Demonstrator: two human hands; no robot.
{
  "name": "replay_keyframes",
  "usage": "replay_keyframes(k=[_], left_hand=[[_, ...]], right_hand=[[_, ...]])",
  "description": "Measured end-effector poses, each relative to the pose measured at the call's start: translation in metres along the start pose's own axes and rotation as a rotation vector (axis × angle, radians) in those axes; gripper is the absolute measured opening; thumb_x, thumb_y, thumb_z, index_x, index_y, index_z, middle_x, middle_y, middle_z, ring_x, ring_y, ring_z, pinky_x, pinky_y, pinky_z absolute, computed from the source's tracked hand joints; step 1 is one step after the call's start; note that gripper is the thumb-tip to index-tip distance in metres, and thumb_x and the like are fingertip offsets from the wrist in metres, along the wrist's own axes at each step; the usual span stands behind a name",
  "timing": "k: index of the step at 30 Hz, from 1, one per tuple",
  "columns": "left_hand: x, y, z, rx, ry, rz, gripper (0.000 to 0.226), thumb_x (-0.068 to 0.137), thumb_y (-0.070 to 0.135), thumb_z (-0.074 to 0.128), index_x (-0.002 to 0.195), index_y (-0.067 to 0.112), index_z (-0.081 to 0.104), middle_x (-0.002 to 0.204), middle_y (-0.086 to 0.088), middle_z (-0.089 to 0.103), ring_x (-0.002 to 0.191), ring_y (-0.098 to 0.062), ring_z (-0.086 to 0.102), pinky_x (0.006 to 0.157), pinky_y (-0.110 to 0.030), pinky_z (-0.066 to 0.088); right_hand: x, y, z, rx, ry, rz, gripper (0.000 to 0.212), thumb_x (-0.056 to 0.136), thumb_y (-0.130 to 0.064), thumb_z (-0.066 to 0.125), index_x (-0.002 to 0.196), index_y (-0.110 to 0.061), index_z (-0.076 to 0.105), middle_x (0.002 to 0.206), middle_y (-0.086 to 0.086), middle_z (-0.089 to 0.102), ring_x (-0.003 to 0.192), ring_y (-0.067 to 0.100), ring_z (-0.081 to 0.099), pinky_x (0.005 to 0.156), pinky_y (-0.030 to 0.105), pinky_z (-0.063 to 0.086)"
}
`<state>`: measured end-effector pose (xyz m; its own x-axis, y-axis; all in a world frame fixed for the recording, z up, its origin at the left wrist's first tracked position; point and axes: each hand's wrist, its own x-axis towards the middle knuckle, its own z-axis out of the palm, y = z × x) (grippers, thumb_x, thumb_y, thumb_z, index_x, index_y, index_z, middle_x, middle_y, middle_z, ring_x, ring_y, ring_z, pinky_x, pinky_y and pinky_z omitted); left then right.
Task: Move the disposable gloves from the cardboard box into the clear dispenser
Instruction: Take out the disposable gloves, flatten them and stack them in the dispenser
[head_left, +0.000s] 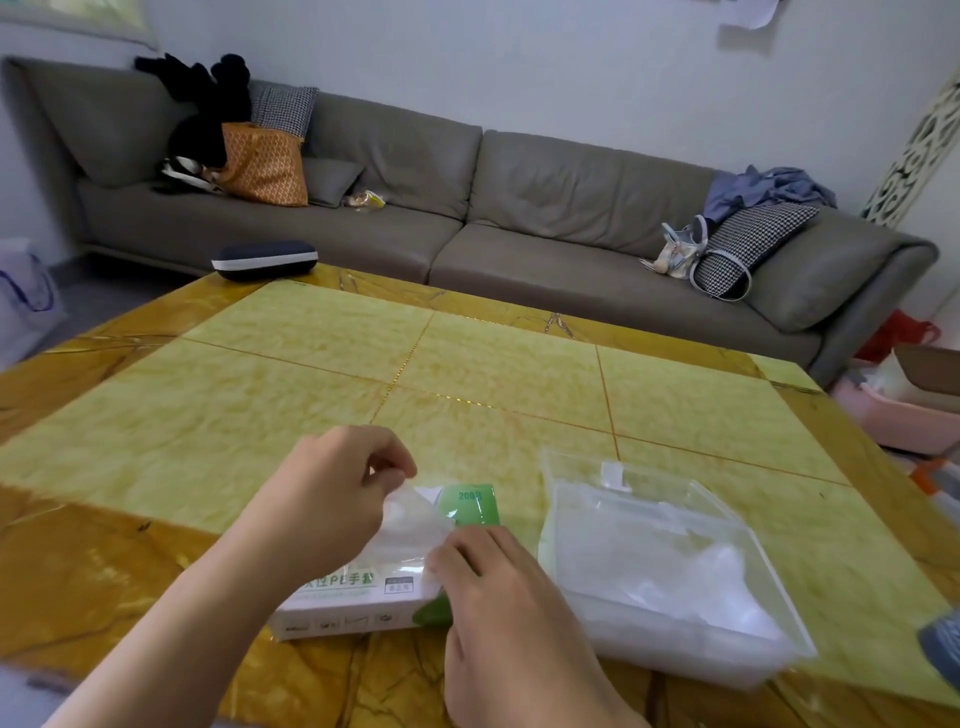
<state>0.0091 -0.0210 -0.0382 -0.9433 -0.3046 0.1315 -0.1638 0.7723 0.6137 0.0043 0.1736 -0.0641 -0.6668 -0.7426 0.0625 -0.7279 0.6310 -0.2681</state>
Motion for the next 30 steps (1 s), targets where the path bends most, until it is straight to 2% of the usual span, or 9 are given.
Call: replay_keyframes(k=[2, 6, 9, 11, 14, 18, 21, 24, 30], left_hand=[[0.000, -0.001, -0.002, -0.028, 0.015, 0.012, 0.016, 0.102, 0.025, 0.061, 0.098, 0.037, 0.070, 0.087, 0.018, 0.066, 0.075, 0.000, 0.062, 0.059, -0.013, 0.040], [-0.006, -0.004, -0.002, 0.093, -0.183, 0.026, 0.013, 0.094, 0.050, 0.067, 0.091, 0.038, 0.069, 0.087, 0.017, 0.065, 0.079, 0.002, 0.059, 0.065, -0.017, 0.042], [-0.004, -0.004, -0.004, 0.038, -0.092, 0.013, 0.015, 0.095, 0.041, 0.069, 0.081, 0.036, 0.071, 0.090, 0.019, 0.070, 0.084, 0.003, 0.063, 0.068, -0.018, 0.044], [-0.001, -0.002, -0.005, -0.063, 0.003, -0.024, 0.020, 0.096, 0.041, 0.068, 0.077, 0.033, 0.072, 0.083, 0.018, 0.070, 0.064, 0.003, 0.062, 0.056, -0.015, 0.040], [-0.001, 0.003, -0.006, -0.180, 0.107, -0.076, 0.029, 0.096, 0.039, 0.069, 0.071, 0.026, 0.073, 0.051, 0.014, 0.056, 0.034, -0.006, 0.039, 0.038, -0.013, 0.031], [-0.001, 0.004, -0.007, -0.298, 0.161, -0.106, 0.036, 0.100, 0.039, 0.064, 0.070, 0.021, 0.072, 0.037, 0.010, 0.044, 0.037, -0.010, 0.029, 0.039, -0.023, 0.027], [-0.002, 0.005, -0.012, -0.427, 0.148, -0.066, 0.033, 0.100, 0.043, 0.061, 0.075, 0.025, 0.074, 0.051, -0.012, 0.052, 0.048, -0.017, 0.035, 0.054, -0.029, 0.032], [-0.006, 0.010, -0.015, -0.525, 0.144, -0.046, 0.037, 0.097, 0.052, 0.060, 0.077, 0.023, 0.073, 0.091, -0.034, 0.067, 0.056, -0.019, 0.035, 0.056, -0.030, 0.030], [-0.010, 0.019, -0.015, -0.511, -0.035, -0.045, 0.049, 0.092, 0.060, 0.058, 0.071, 0.017, 0.071, 0.069, -0.027, 0.058, 0.051, -0.016, 0.033, 0.051, -0.028, 0.025]], right_hand=[[0.000, 0.000, -0.001, 0.002, 0.004, 0.000, 0.047, 0.095, -0.012, 0.055, 0.140, -0.024, 0.047, 0.141, -0.011, 0.039, 0.134, 0.012, 0.030, 0.113, 0.027, 0.035], [0.000, 0.000, 0.000, 0.013, -0.001, -0.016, 0.047, 0.094, -0.009, 0.056, 0.138, -0.025, 0.048, 0.143, -0.012, 0.039, 0.134, 0.012, 0.029, 0.113, 0.028, 0.034], [0.000, 0.000, -0.001, 0.012, 0.003, -0.015, 0.046, 0.093, -0.010, 0.056, 0.136, -0.024, 0.049, 0.140, -0.012, 0.040, 0.133, 0.012, 0.030, 0.110, 0.026, 0.035], [0.001, 0.000, -0.002, 0.004, 0.000, -0.014, 0.047, 0.093, -0.011, 0.056, 0.138, -0.023, 0.048, 0.140, -0.011, 0.040, 0.132, 0.013, 0.031, 0.111, 0.027, 0.036], [0.001, -0.001, -0.003, -0.008, -0.010, -0.027, 0.049, 0.093, -0.010, 0.058, 0.139, -0.022, 0.048, 0.140, -0.010, 0.040, 0.131, 0.013, 0.032, 0.112, 0.029, 0.037], [0.000, -0.002, -0.004, -0.021, -0.026, -0.021, 0.052, 0.093, -0.009, 0.059, 0.141, -0.022, 0.046, 0.142, -0.009, 0.039, 0.132, 0.015, 0.031, 0.115, 0.032, 0.037], [0.001, -0.002, -0.005, -0.029, -0.043, -0.023, 0.051, 0.094, -0.009, 0.057, 0.142, -0.021, 0.044, 0.142, -0.007, 0.037, 0.131, 0.017, 0.030, 0.115, 0.033, 0.035], [0.003, -0.002, -0.005, -0.026, -0.059, -0.017, 0.049, 0.093, -0.008, 0.056, 0.140, -0.020, 0.044, 0.142, -0.007, 0.036, 0.130, 0.018, 0.031, 0.113, 0.034, 0.036], [0.002, -0.001, -0.007, -0.010, -0.061, -0.010, 0.054, 0.092, -0.008, 0.056, 0.144, -0.020, 0.043, 0.145, -0.007, 0.036, 0.132, 0.019, 0.030, 0.114, 0.033, 0.033]])
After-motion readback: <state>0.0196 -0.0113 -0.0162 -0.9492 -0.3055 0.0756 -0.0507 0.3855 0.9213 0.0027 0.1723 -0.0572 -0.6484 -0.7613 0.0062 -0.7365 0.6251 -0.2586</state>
